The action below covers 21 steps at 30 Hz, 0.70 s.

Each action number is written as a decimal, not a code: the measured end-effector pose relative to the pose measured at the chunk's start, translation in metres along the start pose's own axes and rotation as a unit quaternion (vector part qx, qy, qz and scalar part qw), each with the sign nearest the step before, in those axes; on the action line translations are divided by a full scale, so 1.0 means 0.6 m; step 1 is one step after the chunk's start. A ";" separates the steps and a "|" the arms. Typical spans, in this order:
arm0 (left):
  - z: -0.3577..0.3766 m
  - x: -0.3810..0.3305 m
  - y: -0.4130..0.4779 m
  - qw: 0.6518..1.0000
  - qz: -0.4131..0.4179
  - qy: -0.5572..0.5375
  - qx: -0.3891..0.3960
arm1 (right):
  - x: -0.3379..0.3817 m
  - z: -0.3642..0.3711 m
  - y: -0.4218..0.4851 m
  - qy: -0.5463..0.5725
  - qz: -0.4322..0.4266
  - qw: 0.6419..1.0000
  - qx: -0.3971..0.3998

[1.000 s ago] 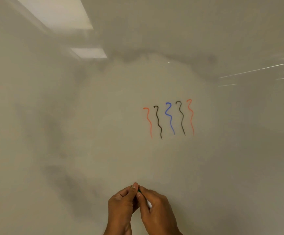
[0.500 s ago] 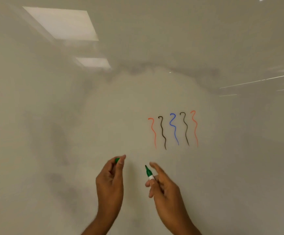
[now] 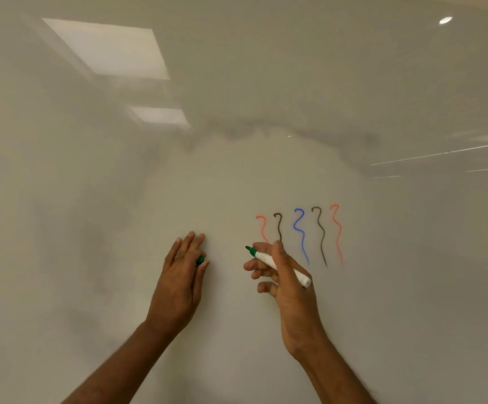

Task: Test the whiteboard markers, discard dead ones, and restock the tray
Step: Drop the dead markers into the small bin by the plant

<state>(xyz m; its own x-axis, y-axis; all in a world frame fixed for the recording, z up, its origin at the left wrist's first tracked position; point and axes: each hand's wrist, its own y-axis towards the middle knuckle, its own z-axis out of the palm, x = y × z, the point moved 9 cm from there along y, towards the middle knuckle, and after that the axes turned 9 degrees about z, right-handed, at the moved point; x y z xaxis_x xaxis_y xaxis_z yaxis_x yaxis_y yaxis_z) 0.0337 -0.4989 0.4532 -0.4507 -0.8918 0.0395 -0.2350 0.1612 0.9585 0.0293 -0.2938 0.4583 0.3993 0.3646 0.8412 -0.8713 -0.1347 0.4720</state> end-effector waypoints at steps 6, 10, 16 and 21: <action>0.029 0.008 0.002 0.994 0.092 0.051 -0.005 | 0.017 0.010 0.034 -0.117 -0.105 0.984 -0.083; 0.040 0.017 -0.001 0.992 0.106 0.071 -0.014 | 0.016 0.030 0.067 -0.219 -0.162 0.958 -0.095; 0.040 0.017 -0.003 0.989 0.119 0.078 -0.036 | 0.017 0.018 0.072 -0.241 -0.214 0.936 -0.145; 0.036 0.012 -0.002 0.986 0.133 0.086 -0.049 | -0.025 -0.001 0.044 -0.274 -0.205 0.929 -0.139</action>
<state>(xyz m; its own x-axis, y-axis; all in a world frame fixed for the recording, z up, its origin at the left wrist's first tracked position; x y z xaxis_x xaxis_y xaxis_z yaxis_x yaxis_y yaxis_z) 0.0119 -0.4963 0.4462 -0.3313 -0.8831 0.3323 -0.0404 0.3651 0.9301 0.0005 -0.3024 0.4582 0.7327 -0.2007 0.6503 -0.6241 0.1829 0.7596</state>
